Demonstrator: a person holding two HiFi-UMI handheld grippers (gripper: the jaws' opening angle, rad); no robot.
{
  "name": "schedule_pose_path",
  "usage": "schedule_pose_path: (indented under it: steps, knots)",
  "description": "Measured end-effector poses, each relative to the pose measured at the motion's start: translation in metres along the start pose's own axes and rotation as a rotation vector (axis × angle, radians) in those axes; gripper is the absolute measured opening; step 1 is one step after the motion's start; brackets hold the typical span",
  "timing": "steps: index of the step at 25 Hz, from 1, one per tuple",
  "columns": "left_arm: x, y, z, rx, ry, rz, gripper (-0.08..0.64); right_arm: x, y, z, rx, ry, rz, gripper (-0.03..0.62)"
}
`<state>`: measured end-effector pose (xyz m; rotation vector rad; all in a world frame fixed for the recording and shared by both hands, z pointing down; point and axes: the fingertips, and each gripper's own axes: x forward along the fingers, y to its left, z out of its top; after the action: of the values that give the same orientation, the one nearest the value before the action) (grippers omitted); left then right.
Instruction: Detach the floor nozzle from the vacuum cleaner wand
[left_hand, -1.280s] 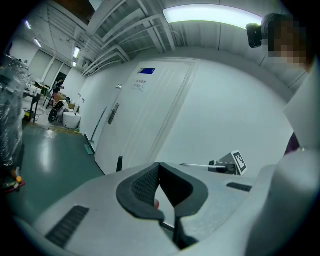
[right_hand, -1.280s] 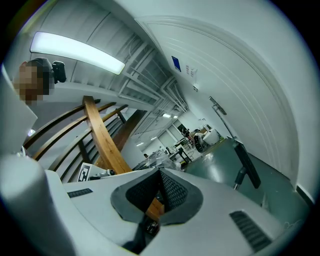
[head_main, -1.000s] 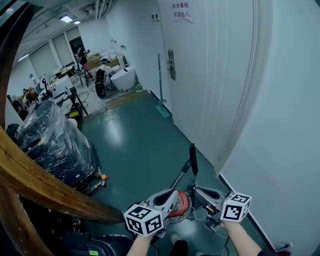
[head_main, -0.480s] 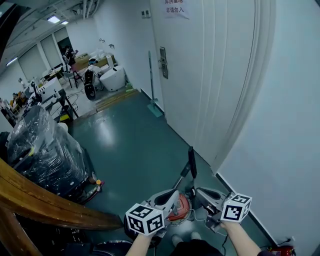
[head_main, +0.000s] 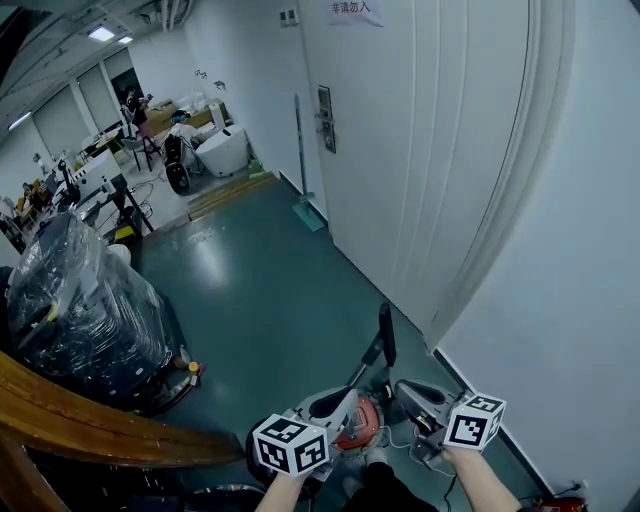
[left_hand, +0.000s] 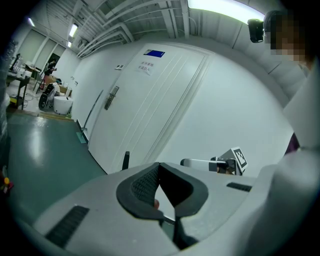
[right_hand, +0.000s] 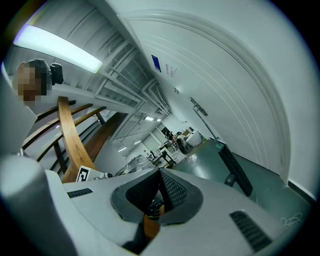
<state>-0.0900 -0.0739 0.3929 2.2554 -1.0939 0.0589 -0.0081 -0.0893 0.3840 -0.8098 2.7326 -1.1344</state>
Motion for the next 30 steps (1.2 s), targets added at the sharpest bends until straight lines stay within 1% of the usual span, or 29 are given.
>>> schedule_pose_path:
  steps: [5,15,23,30]
  knots:
    - [0.019,0.02,-0.007,-0.037,0.017,0.014,0.003,0.013,-0.027,0.001,0.029,0.018,-0.01,0.017]
    - [0.049,0.061,-0.03,-0.093,0.049,0.03,0.003,0.043,-0.079,-0.013,0.085,0.039,-0.033,0.017]
    - [0.067,0.079,-0.04,-0.079,0.097,0.03,0.003,0.054,-0.099,-0.018,0.098,0.039,-0.048,0.017]
    - [0.081,0.099,-0.054,-0.085,0.103,0.034,0.003,0.063,-0.125,-0.032,0.104,0.037,-0.075,0.017]
